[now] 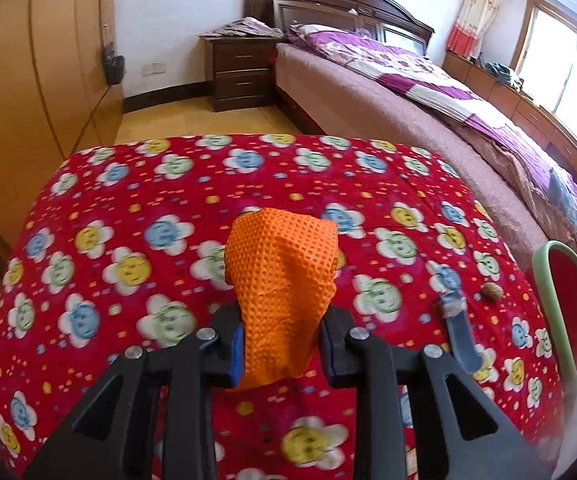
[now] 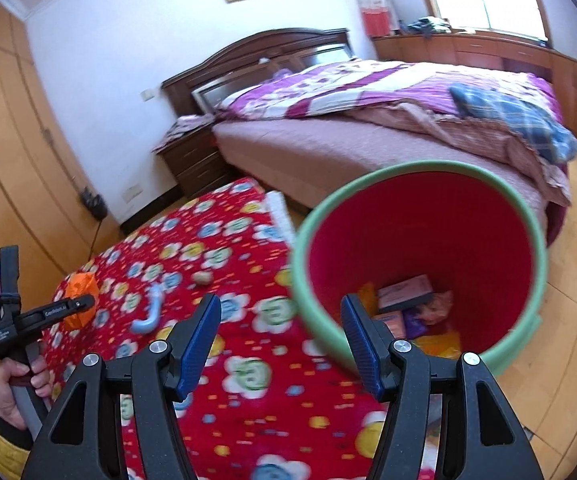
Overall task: Collect trash
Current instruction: 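Grasp the orange mesh bag with the left tool, then grasp the light blue plastic hook with the right tool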
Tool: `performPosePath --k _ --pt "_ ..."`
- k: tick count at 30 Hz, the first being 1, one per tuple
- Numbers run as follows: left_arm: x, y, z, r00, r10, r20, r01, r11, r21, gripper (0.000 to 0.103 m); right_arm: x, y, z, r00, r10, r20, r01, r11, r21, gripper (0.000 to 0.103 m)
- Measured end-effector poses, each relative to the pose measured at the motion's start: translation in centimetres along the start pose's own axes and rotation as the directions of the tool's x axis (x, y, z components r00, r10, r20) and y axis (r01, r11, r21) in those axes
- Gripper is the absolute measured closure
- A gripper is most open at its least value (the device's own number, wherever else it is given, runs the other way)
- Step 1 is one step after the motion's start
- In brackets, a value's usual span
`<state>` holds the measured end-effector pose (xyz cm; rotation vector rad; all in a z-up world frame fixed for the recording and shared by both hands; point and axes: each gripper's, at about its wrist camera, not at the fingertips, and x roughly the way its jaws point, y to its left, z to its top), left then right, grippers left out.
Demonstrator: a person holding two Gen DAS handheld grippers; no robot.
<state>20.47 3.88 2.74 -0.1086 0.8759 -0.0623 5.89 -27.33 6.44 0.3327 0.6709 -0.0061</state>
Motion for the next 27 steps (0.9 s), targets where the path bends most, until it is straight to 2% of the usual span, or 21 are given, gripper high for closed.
performPosePath --k 4,11,27 --pt "-0.1 1.1 -0.6 0.999 0.032 0.023 -0.032 0.999 -0.008 0.074 2.2 3.3 -0.4 0.998 0.039 -0.057 -0.042 0.998 -0.056 0.039" --pt "0.5 2.3 -1.1 1.0 0.001 0.029 0.001 0.998 -0.063 0.074 6.1 8.3 -0.5 0.989 0.066 -0.131 -0.086 0.985 -0.152 0.039" --pt "1.1 2.8 -1.9 0.998 -0.051 0.038 0.054 0.995 -0.081 0.074 12.8 13.6 -2.0 0.965 0.067 -0.253 -0.129 0.962 -0.24 0.039"
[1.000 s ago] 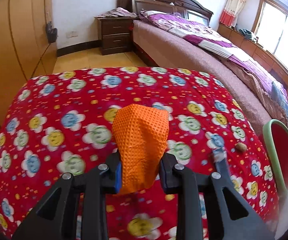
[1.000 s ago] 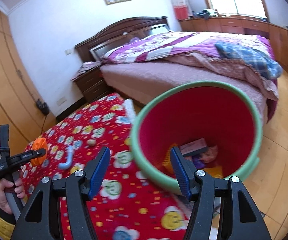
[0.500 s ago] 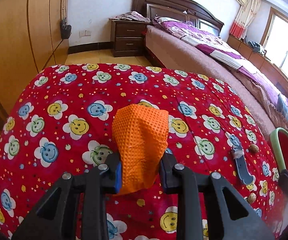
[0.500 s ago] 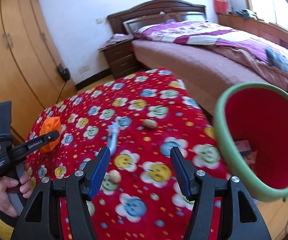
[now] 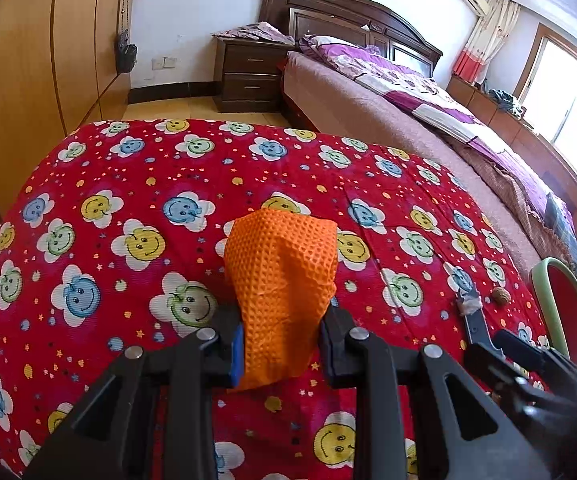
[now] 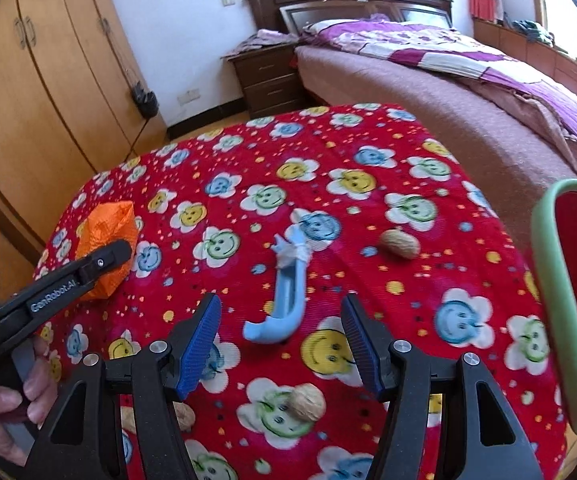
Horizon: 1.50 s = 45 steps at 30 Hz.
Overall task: Collect trash
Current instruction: 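Grasp the light blue plastic hook with the right tool, then carry the blue hook with the right tool while the left tool carries the orange bag to the bin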
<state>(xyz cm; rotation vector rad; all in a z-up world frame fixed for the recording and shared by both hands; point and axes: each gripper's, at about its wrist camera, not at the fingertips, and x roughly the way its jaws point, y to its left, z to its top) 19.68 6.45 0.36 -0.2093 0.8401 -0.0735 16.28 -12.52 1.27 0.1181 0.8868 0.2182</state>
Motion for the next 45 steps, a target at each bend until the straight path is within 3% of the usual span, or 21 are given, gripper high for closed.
performPosePath --k 9,18,34,45 --pt "-0.4 0.2 0.0 1.0 -0.008 0.004 0.008 1.0 -0.013 0.074 0.7 1.0 -0.2 0.998 -0.06 -0.002 0.06 0.997 -0.053 0.066" --pt "-0.5 0.0 -0.1 1.0 -0.01 0.003 0.01 1.0 -0.006 0.074 0.7 0.3 -0.1 0.997 -0.082 0.0 0.081 0.996 -0.044 0.083" --pt "-0.4 -0.4 0.1 1.0 -0.012 0.004 0.012 1.0 0.0 0.074 -0.1 -0.5 -0.1 0.997 -0.075 0.012 0.075 0.997 -0.013 0.086" --pt "-1.9 -2.1 0.1 0.999 -0.026 0.024 0.025 0.999 0.035 0.074 -5.2 -3.4 -0.8 0.993 -0.069 0.097 0.062 0.995 0.075 0.086"
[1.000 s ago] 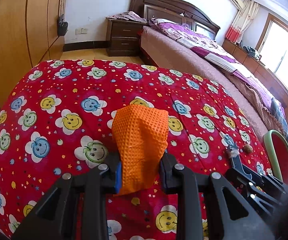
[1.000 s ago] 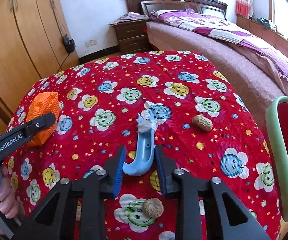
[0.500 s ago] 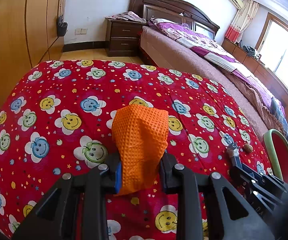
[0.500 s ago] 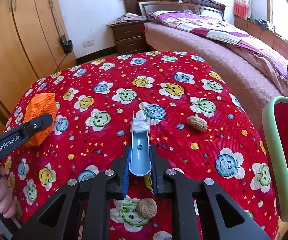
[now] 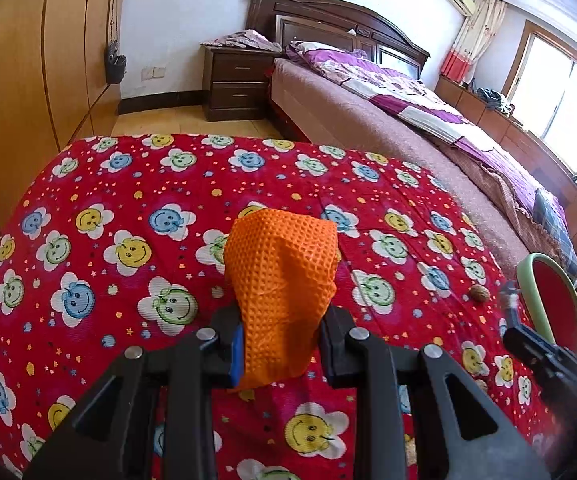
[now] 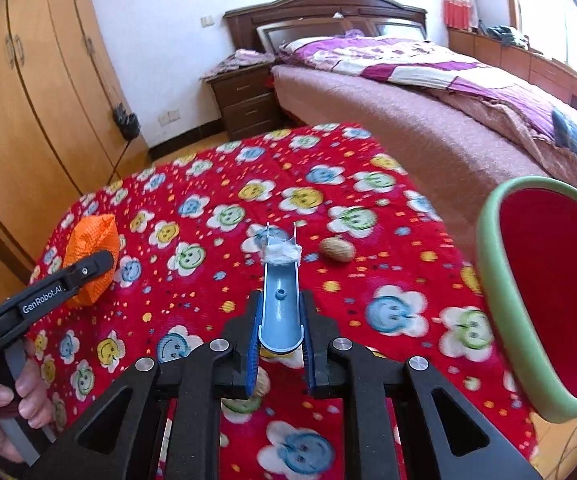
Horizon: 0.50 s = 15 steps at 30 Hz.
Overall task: Collect trash
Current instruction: 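Carry the blue hook with the right tool while the left tool carries the orange bag to the bin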
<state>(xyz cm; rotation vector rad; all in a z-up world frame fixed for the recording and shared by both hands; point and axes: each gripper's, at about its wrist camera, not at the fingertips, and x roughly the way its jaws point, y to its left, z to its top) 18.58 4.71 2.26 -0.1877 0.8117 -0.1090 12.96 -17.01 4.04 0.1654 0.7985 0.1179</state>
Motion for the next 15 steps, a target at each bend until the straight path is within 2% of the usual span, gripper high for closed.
performPosePath --k 8,15 --pt "-1.4 -2.5 0.1 1.0 -0.03 -0.002 0.03 0.998 0.048 0.074 -4.4 -4.2 -0.6 0.997 -0.033 0.073 0.026 0.995 0.092 0.086" --pt "-2.6 -5.9 -0.3 0.996 -0.091 -0.014 0.092 0.992 0.084 0.074 -7.7 -9.0 -1.7 0.989 -0.087 0.118 0.065 0.981 0.184 0.086"
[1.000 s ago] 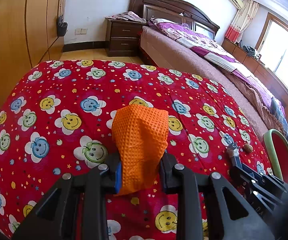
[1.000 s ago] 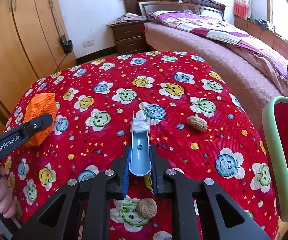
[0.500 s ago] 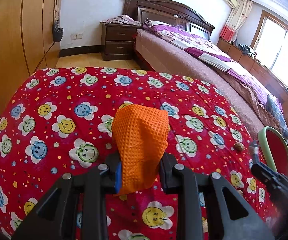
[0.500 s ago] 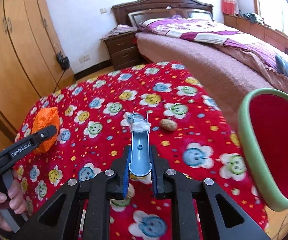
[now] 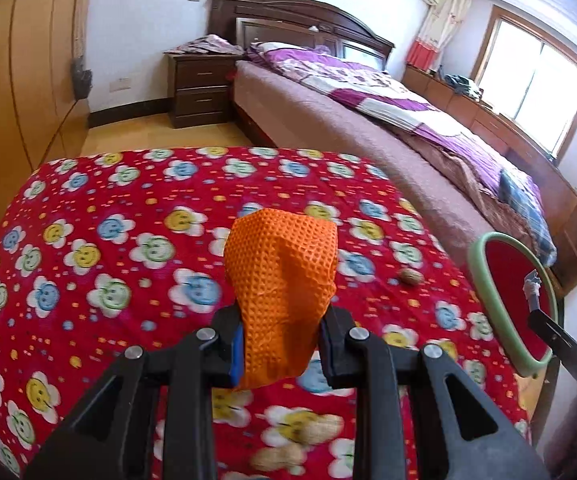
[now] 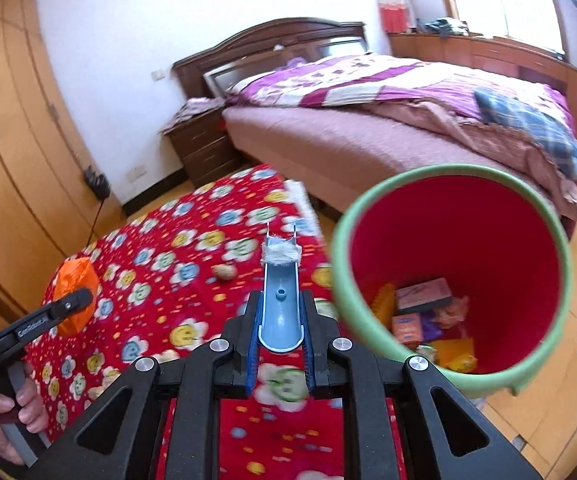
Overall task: Collect trash
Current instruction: 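Carry the blue hook with the right tool while the left tool carries the orange bag to the bin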
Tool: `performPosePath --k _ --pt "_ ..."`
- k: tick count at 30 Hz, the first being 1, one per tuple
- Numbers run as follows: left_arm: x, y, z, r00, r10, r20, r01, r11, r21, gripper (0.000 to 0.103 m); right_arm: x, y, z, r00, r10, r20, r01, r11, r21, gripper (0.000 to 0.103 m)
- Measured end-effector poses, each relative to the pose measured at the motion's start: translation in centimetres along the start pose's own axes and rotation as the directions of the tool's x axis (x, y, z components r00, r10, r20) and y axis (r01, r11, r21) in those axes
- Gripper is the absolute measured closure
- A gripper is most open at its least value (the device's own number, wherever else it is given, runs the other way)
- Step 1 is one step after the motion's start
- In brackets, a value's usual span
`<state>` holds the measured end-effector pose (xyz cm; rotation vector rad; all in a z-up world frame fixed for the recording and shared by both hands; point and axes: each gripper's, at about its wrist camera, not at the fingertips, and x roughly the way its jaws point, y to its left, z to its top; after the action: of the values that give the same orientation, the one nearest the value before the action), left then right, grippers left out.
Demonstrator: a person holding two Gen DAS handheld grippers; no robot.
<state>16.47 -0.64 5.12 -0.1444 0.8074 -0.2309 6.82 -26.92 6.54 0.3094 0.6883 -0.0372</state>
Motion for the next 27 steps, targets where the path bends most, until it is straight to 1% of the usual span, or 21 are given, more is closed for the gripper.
performPosePath --k 6,9,14,20,27 --pt "-0.1 -4.2 -0.3 0.998 -0.059 -0.027 0.061 0.997 0.051 0.074 -1.4 -4.7 -0.3 0.999 -0.044 0.022 0.042 0.995 0.089 0.086" --pt "0.1 -6.2 -0.5 0.994 -0.095 -0.055 0.099 0.992 0.074 0.074 -1.8 -6.6 -0.5 0.998 -0.058 0.023 0.055 0.99 0.127 0.086" --pt "0.4 -9.9 -1.0 0.987 -0.133 -0.085 0.143 0.983 0.119 0.074 -2.2 -9.6 -0.7 0.996 -0.089 0.027 0.083 0.981 0.175 0.086" --pt "1.2 -13.5 -1.7 0.98 -0.166 -0.113 0.184 0.968 0.17 0.074 -2.7 -12.2 -0.8 0.992 -0.118 0.04 0.107 0.974 0.2 0.085" --pt "2.3 -17.4 -2.1 0.97 -0.199 -0.141 0.227 0.948 0.223 0.074 -3.4 -13.8 -1.1 0.991 -0.115 0.063 0.099 0.971 0.218 0.085"
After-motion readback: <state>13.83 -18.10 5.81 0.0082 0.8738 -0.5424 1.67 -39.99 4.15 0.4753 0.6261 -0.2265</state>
